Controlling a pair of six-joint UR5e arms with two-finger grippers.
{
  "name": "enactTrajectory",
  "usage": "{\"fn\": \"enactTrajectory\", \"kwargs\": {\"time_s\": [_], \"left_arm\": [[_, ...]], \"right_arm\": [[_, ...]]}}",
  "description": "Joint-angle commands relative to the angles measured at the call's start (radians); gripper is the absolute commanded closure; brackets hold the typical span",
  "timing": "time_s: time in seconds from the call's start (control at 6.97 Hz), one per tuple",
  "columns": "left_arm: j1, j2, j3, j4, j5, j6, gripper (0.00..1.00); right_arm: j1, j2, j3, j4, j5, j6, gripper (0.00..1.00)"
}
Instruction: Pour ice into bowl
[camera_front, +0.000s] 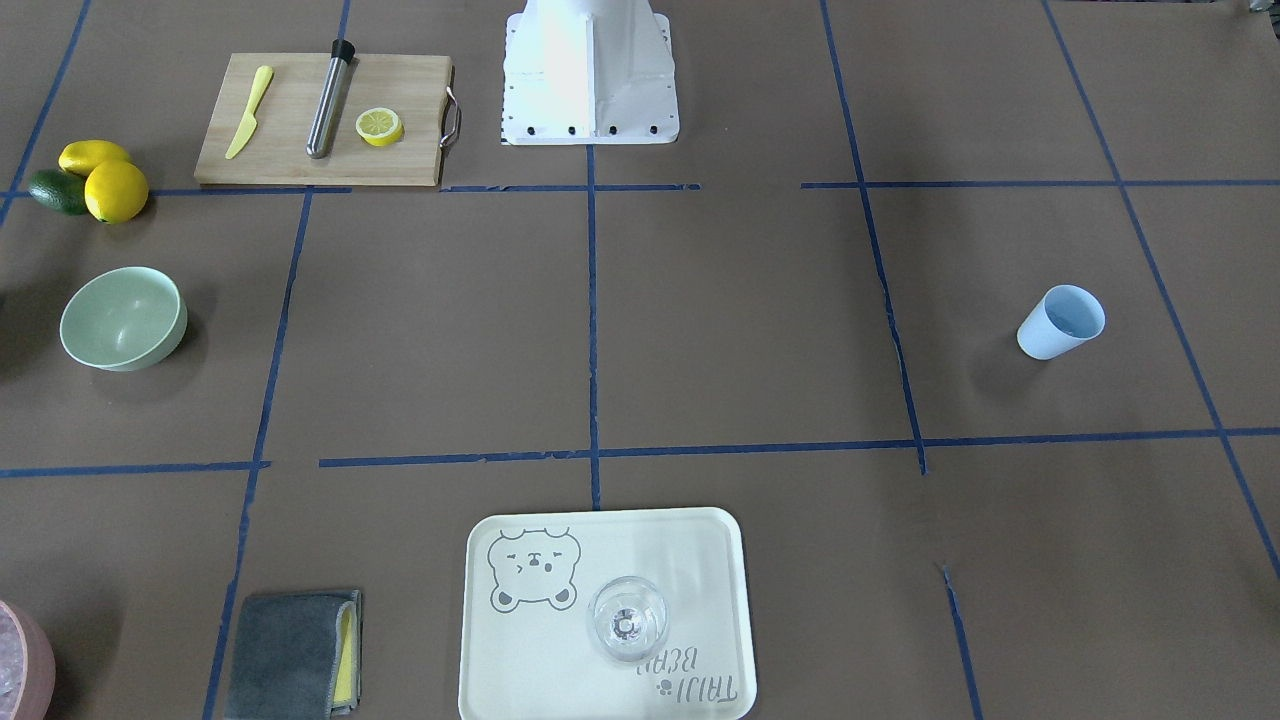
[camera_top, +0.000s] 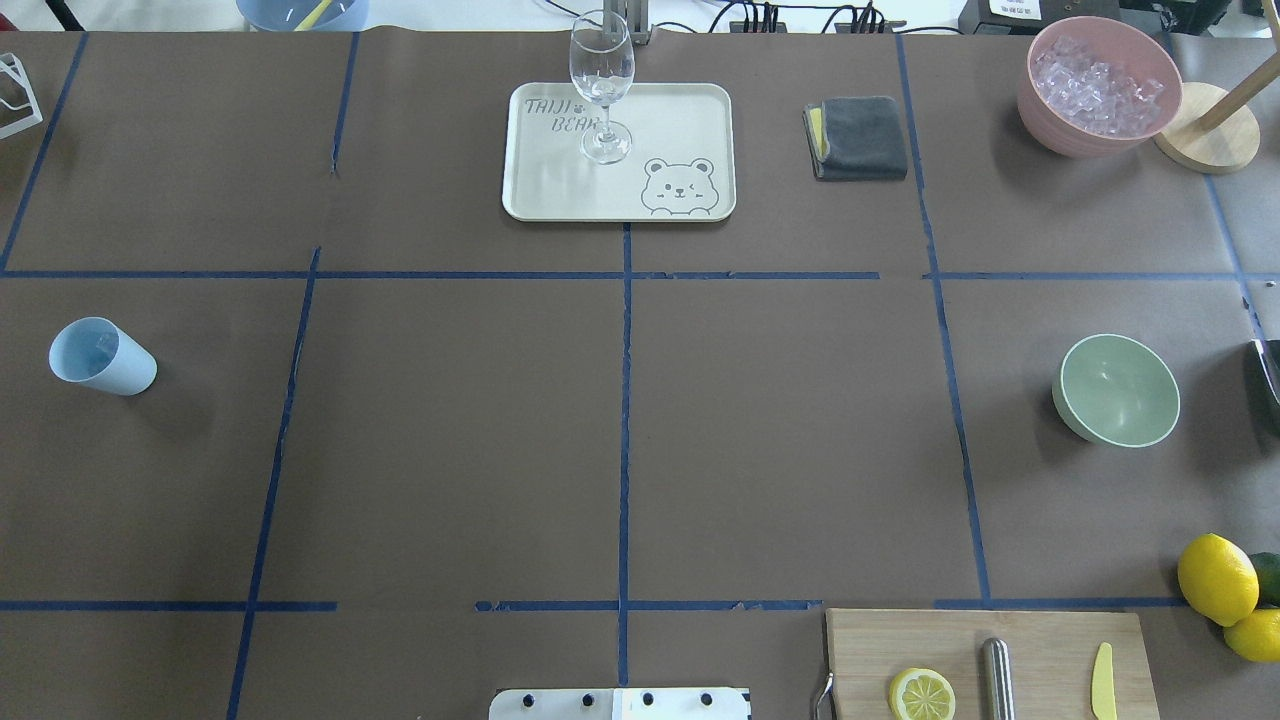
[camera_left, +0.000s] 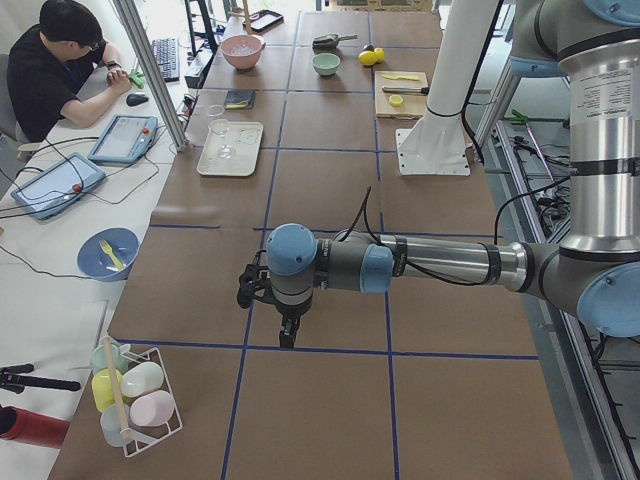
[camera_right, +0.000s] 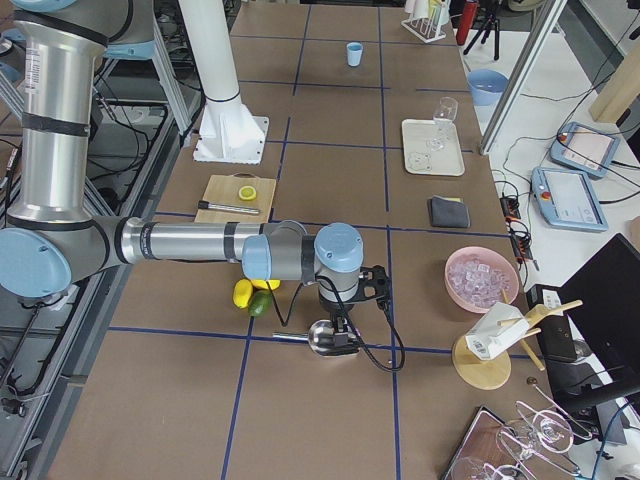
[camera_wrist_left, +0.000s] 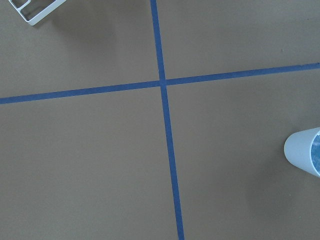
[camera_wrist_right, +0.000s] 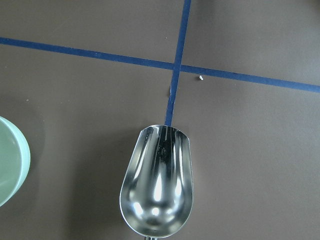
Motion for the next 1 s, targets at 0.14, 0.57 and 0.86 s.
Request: {"fn": "enactTrajectory", "kwargs": {"time_s": [0.14,0.57,0.86], "left_arm": [[0.000,0.000,0.005,-0.002,0.002,-0.002,0.00],[0.000,0.000,0.002,-0.002,0.000,-0.002,0.00],[0.000,-0.002,-0.001,-0.003,0.000,-0.002,0.00]], "right_arm": [[0.000,0.000,-0.001,-0.002,-0.001,-0.001,0.00],[-0.011,0.000,-0.001,0.052,0.004,0.002,0.00],[-0.081,0.009,0.002,0.260,-0.008,0.065,0.00]]}}
